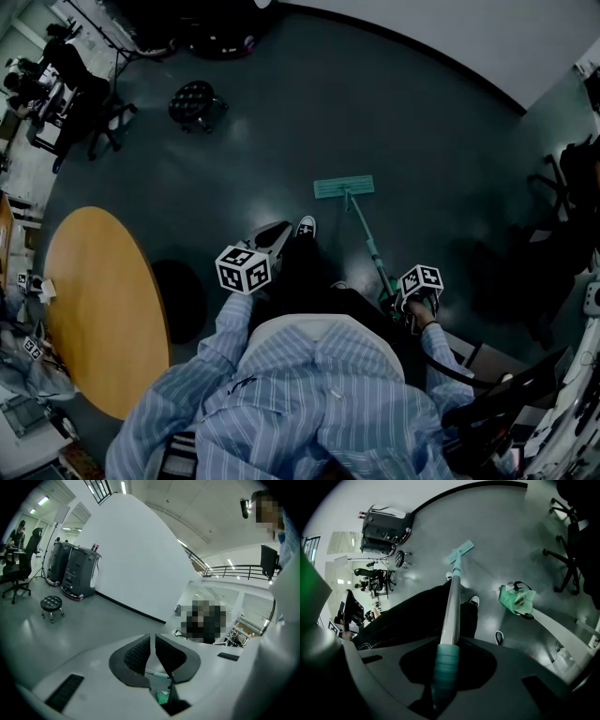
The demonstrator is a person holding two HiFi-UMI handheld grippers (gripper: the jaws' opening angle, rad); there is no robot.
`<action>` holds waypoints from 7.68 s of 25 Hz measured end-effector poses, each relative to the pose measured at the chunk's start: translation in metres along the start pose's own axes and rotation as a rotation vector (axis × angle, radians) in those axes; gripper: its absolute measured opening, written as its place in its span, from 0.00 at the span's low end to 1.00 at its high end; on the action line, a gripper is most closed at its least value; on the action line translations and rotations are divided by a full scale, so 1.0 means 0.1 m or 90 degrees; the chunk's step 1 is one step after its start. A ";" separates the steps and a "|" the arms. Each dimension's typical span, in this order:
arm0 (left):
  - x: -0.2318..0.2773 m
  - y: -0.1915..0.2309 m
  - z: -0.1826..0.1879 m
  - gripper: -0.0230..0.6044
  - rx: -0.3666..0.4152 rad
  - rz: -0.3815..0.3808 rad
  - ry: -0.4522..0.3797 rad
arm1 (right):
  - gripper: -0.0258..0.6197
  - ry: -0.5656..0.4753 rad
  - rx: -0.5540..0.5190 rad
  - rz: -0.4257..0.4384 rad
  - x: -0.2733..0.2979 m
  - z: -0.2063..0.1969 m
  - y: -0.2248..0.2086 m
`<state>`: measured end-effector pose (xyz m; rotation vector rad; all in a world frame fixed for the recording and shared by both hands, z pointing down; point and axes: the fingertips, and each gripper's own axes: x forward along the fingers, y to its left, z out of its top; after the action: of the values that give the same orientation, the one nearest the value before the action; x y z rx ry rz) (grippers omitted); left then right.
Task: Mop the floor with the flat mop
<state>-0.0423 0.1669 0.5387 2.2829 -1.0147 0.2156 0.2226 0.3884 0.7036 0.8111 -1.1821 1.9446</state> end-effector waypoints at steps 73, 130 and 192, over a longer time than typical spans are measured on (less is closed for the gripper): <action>2.07 3.42 1.81 0.09 -0.138 0.052 0.053 | 0.15 -0.127 0.075 0.066 -0.60 7.39 3.64; 0.25 0.19 -0.12 0.09 0.008 -0.071 0.036 | 0.15 -0.052 0.140 0.086 0.13 -0.74 0.11; 2.77 3.19 1.95 0.09 -0.119 0.001 0.114 | 0.15 -0.159 0.126 0.056 -1.14 7.88 2.89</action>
<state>-0.0983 -0.2833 0.6412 2.0534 -0.9049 0.3071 0.1643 -0.4531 0.7814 1.1509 -1.1980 2.1026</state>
